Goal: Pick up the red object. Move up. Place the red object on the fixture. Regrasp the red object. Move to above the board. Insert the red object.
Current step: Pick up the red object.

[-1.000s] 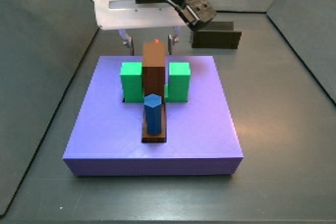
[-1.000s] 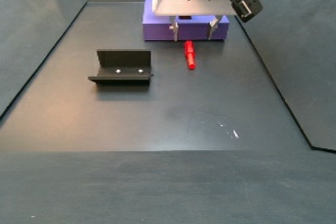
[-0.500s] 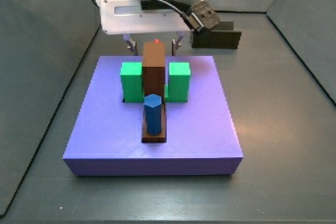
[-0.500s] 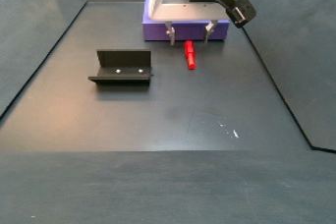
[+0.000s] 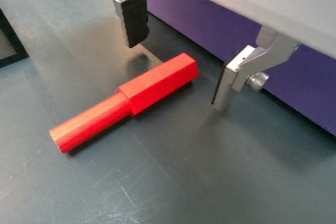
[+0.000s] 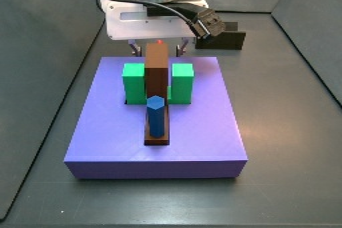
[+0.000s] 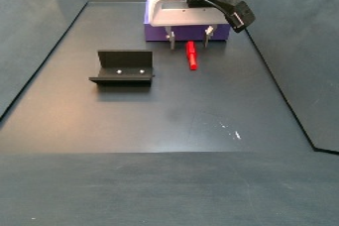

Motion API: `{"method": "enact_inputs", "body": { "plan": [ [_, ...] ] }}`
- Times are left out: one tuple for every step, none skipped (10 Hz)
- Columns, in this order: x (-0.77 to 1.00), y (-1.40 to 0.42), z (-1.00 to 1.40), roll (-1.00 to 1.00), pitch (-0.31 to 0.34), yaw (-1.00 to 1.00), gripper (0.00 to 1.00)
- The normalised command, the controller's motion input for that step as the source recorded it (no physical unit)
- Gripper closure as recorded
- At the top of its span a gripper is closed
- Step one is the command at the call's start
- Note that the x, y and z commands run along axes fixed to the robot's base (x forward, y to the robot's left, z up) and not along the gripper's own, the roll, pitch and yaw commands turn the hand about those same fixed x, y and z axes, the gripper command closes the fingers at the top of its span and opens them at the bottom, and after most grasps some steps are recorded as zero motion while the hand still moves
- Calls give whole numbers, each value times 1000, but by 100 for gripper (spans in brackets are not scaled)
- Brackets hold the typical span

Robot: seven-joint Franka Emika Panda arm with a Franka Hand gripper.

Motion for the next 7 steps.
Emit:
{"method": "enact_inputs", "body": {
  "plan": [
    [0, 0, -83, 94, 0, 0, 0],
    [0, 0, -49, 96, 0, 0, 0],
    [0, 0, -23, 64, 0, 0, 0],
    [0, 0, -49, 0, 0, 0, 0],
    [0, 0, -86, 34, 0, 0, 0],
    [0, 0, 0, 20, 0, 0, 0],
    [0, 0, -23, 1, 0, 0, 0]
  ]
}}
